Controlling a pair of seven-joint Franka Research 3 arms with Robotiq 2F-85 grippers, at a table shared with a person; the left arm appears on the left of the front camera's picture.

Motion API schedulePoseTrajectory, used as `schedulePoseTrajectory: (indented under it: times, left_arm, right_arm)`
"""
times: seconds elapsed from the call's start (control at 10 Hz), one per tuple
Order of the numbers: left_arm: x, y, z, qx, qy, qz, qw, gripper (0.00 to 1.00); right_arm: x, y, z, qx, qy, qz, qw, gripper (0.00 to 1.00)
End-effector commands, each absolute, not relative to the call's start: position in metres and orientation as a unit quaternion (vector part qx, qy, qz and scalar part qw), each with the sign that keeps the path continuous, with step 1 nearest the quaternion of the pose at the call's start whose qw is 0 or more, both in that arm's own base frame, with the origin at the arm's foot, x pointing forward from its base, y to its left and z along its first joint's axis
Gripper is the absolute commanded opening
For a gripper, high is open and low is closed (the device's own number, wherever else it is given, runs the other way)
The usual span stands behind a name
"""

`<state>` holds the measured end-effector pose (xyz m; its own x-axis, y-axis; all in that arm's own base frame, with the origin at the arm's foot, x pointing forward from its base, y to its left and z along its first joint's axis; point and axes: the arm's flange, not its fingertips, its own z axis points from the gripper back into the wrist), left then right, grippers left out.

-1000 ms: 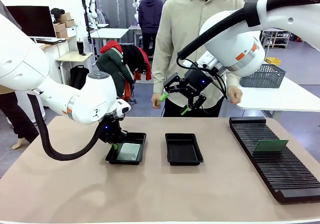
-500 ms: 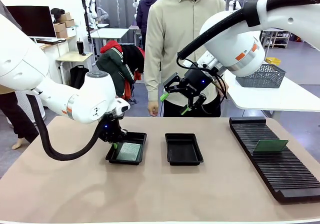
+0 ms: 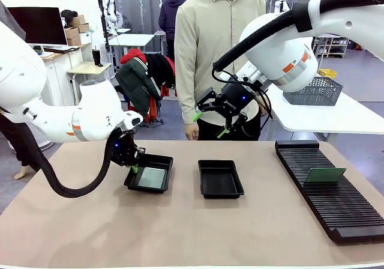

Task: Inspect and transfer BCBs to ESD trays.
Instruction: Pick up the ESD tray and place it on the left side of the table.

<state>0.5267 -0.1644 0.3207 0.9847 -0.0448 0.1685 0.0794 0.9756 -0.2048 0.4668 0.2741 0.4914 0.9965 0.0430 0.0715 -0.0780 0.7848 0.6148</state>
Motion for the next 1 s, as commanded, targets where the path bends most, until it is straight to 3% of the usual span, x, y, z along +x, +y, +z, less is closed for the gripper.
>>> schedulePoseTrajectory:
  times: [0.0, 0.4, 0.9]
  left_arm:
    - [0.527, -0.141, 0.325, -0.159, -0.066, -0.041, 0.984, 0.03]
    - [0.519, -0.12, 0.328, -0.197, -0.086, -0.063, 0.975, 0.03]
    - [0.499, -0.03, 0.347, -0.159, -0.109, -0.044, 0.98, 0.03]
  right_arm:
    - [0.469, 0.277, 0.492, 0.314, -0.032, 0.021, 0.949, 1.0]
    - [0.469, 0.277, 0.492, 0.314, -0.032, 0.021, 0.949, 1.0]
    - [0.469, 0.277, 0.492, 0.314, -0.032, 0.021, 0.949, 1.0]
